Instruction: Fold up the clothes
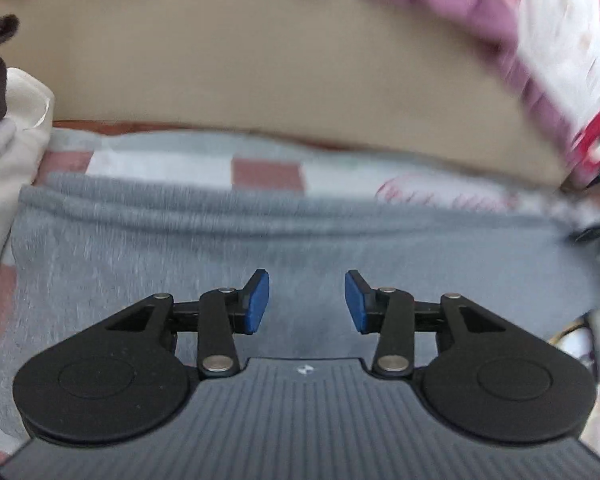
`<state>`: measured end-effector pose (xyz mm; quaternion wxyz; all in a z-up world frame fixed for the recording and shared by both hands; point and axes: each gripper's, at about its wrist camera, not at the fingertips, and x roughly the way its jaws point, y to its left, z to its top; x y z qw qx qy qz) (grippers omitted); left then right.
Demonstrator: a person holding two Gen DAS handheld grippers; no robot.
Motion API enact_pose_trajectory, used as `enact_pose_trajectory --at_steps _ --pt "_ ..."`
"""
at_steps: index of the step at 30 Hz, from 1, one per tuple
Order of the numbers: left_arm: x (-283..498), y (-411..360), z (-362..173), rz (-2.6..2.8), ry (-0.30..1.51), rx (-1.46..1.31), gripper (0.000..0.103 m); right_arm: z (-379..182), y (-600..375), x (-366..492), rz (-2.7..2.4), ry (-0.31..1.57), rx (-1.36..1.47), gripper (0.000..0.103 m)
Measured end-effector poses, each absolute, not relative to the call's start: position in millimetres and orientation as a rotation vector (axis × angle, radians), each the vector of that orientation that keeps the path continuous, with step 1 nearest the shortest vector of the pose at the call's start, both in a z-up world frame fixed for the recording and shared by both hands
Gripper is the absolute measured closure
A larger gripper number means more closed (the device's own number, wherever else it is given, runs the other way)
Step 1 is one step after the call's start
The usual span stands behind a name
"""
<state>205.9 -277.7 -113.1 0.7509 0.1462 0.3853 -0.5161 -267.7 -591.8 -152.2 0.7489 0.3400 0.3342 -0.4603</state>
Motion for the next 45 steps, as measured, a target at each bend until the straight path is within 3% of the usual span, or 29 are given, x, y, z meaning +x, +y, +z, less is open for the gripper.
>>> enact_pose_trajectory --at_steps 3,7,9,13,19,24,31,34,35,36,39,40,42,45 --pt "193 -284 -119 -0.927 0.672 0.514 0.058 -140 -582 -302 -1.038 0.664 0.726 0.038" --pt "183 -281 -112 -0.661 0.507 0.694 0.052 -130 -550 -366 -1.126 0.416 0.882 0.035" --pt "198 -258 -98 -0.738 0.634 0.486 0.052 -130 -525 -385 -1.12 0.342 0.929 0.035" --pt "227 -206 -95 -0.785 1.0 0.005 0.052 -148 -472 -383 -1.025 0.378 0.929 0.035" --pt "214 -141 -139 -0.781 1.252 -0.385 0.051 -197 -461 -357 -0.965 0.397 1.009 0.035" --pt "219 -140 -151 -0.736 1.288 -0.476 0.042 -194 -472 -362 -1.104 0.349 0.996 0.035" --pt "233 -139 -178 -0.691 1.172 -0.798 0.041 -210 -472 -398 -1.122 0.104 1.139 0.036" --pt "237 -149 -178 -0.691 1.089 -0.777 0.055 -212 -474 -399 -1.142 0.064 1.132 0.036" --pt "237 -156 -174 -0.692 1.058 -0.693 0.082 -212 -476 -398 -1.151 0.057 1.126 0.036" --pt "237 -162 -170 -0.691 1.027 -0.602 0.086 -213 -477 -397 -1.163 0.047 1.12 0.036" --pt "231 -171 -148 -0.698 0.916 -0.435 0.089 -211 -482 -395 -1.209 0.058 1.081 0.04" --pt "227 -171 -136 -0.704 0.874 -0.401 0.089 -210 -483 -394 -1.228 0.078 1.058 0.053" --pt "221 -174 -122 -0.708 0.814 -0.345 0.089 -206 -483 -394 -1.244 0.124 1.004 0.064" --pt "219 -178 -125 -0.681 0.801 -0.221 0.088 -200 -479 -396 -1.252 0.19 0.927 0.07"
